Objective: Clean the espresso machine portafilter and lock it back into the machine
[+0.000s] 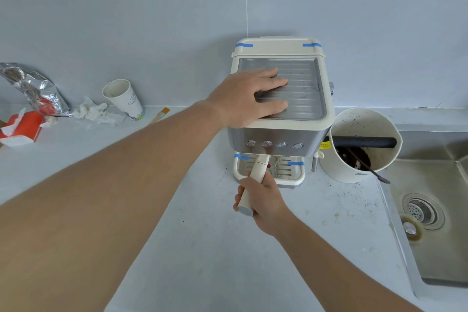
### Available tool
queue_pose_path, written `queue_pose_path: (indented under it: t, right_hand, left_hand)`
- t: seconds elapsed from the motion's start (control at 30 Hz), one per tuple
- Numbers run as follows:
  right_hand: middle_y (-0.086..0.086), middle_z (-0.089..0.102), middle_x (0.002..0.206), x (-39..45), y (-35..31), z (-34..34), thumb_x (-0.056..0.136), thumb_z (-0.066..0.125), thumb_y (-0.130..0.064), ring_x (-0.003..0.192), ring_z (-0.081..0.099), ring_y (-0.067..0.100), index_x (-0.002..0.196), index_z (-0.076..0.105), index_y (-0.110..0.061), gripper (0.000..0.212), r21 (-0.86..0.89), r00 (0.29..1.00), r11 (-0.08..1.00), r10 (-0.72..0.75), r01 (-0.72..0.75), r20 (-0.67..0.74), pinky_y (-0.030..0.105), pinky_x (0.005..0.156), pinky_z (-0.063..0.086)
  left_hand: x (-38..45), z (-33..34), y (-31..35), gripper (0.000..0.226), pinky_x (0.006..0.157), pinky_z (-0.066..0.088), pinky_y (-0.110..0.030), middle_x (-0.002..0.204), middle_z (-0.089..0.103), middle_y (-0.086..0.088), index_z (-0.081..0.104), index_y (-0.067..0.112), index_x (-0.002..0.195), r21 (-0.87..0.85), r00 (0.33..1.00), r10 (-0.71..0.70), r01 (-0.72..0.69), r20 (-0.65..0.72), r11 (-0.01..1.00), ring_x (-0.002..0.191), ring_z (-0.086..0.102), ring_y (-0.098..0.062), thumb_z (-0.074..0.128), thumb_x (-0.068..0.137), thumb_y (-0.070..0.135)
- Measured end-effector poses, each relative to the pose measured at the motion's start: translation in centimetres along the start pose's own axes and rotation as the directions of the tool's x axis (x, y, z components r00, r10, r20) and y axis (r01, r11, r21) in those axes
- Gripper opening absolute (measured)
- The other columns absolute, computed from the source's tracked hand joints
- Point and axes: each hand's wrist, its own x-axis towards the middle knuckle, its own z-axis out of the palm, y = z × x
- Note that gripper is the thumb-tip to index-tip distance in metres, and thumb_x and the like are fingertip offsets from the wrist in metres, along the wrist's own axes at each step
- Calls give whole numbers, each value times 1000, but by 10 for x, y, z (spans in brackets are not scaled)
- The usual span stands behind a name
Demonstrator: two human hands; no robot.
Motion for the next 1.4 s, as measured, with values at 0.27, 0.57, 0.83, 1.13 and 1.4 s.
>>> queue_pose_path:
  t: [0.27,0.57,0.83,1.13,1.4]
  right_hand:
    - [14,52,72,-6,-17,-28,91,53,6,58,52,27,99,46,-15,23,-56,977,993,115,-106,178,38,54,51]
    - [16,54,73,-7,-27,-40,93,55,2,60,55,28,99,44,-14,20,-110,959,978,197,-178,205,41,58,53]
    - [19,61,79,-10,-32,-42,95,55,-5,67,63,34,106,52,-7,12,-103,968,978,196,-181,160,47,70,57]
    - [18,68,114,-22,-41,-52,95,58,-6,101,68,37,124,61,-8,28,-218,992,970,119,-106,46,49,93,55]
    - [13,78,101,-43,-57,-58,97,56,-15,95,74,31,115,66,-9,22,-174,999,984,40,-45,-31,44,90,58]
  left_hand:
    - [4,-2,-2,58,120,12,-33,158,31,12,44,42,141,52,999,30,-32,24,998,146,22,-8,58,87,56]
    - [5,1,0,58,119,13,-32,157,33,10,46,40,140,52,999,41,-41,-5,998,145,25,-9,59,86,56]
    - [5,2,-3,57,119,17,-35,155,37,11,50,41,137,12,998,42,-41,-44,999,143,29,-8,61,84,57]
    - [0,4,-3,45,118,25,-35,150,45,10,59,35,132,-77,996,31,-37,-81,996,139,38,-9,58,87,46]
    - [-18,11,10,33,70,49,-45,78,63,-10,62,5,78,62,967,124,-113,-225,992,79,60,-28,39,92,25]
